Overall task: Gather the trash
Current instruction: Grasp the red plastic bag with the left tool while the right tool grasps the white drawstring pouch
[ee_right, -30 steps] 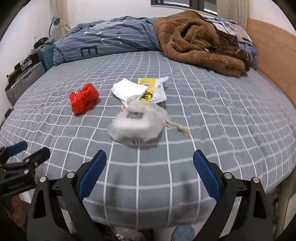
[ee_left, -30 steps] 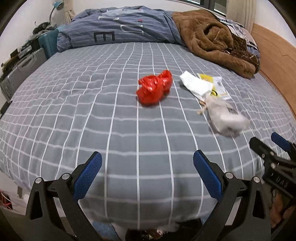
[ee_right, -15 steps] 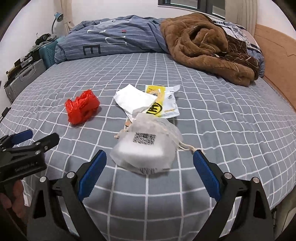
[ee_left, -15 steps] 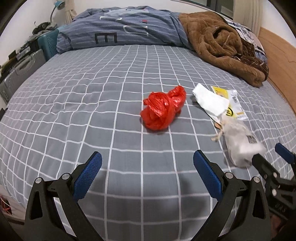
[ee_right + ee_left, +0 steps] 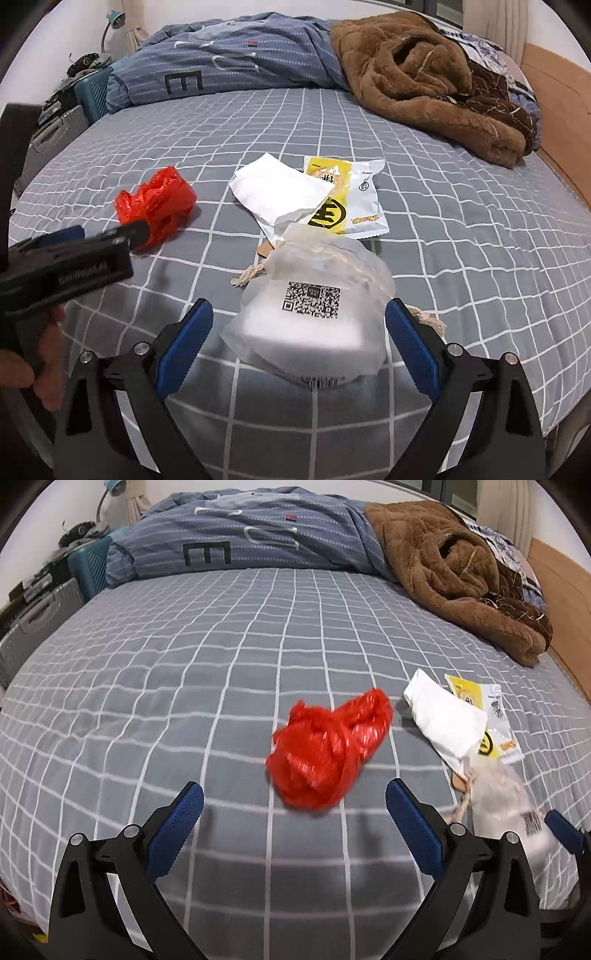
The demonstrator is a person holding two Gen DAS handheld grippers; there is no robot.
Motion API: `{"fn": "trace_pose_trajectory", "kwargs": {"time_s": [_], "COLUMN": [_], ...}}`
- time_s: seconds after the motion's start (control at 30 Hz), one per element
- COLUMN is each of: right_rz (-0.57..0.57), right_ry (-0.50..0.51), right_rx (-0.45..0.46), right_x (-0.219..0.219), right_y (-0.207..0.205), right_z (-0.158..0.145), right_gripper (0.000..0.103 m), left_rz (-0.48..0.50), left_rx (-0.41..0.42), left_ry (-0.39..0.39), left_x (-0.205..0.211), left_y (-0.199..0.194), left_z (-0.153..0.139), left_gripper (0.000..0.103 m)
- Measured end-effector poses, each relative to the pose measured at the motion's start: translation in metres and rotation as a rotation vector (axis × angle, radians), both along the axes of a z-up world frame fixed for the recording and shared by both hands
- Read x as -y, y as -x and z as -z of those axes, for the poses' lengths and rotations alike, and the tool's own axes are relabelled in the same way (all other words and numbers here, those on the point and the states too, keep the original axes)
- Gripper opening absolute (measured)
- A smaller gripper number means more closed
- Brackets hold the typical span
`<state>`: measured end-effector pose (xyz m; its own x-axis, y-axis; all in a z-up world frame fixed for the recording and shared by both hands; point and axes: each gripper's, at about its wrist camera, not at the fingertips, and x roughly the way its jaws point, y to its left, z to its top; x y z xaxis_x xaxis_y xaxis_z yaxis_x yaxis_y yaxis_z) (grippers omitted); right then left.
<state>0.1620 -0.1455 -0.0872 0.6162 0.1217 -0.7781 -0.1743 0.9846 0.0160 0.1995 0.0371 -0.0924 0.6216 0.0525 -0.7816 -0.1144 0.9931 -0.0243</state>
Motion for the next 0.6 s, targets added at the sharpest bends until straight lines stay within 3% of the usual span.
{"fn": "trace_pose_trajectory", "kwargs": {"time_s": [0.27, 0.43, 0.6], "right_rz": [-0.001, -0.009, -0.001], "right_ry": [-0.06, -0.058, -0.039], "right_rx": [-0.056, -0.082, -0.104], "right_x": [0.014, 0.011, 0.01], "right_y": [-0.018, -0.018, -0.017], "right_z": [0.006, 0.008, 0.009], "right_gripper": [0.075, 0.07, 0.071], "left_rz": [0.002, 0.032, 0.055], "left_rx": [-0.018, -0.013, -0.011], "left_ry": [0.017, 0.018, 0.013], "left_x": [0.002, 0.014, 0.023], "left_y": [-0.029, -0.036, -0.034], "left_z": [0.011, 0.012, 0.014], "left_gripper": [0.093, 0.074, 0.062]}}
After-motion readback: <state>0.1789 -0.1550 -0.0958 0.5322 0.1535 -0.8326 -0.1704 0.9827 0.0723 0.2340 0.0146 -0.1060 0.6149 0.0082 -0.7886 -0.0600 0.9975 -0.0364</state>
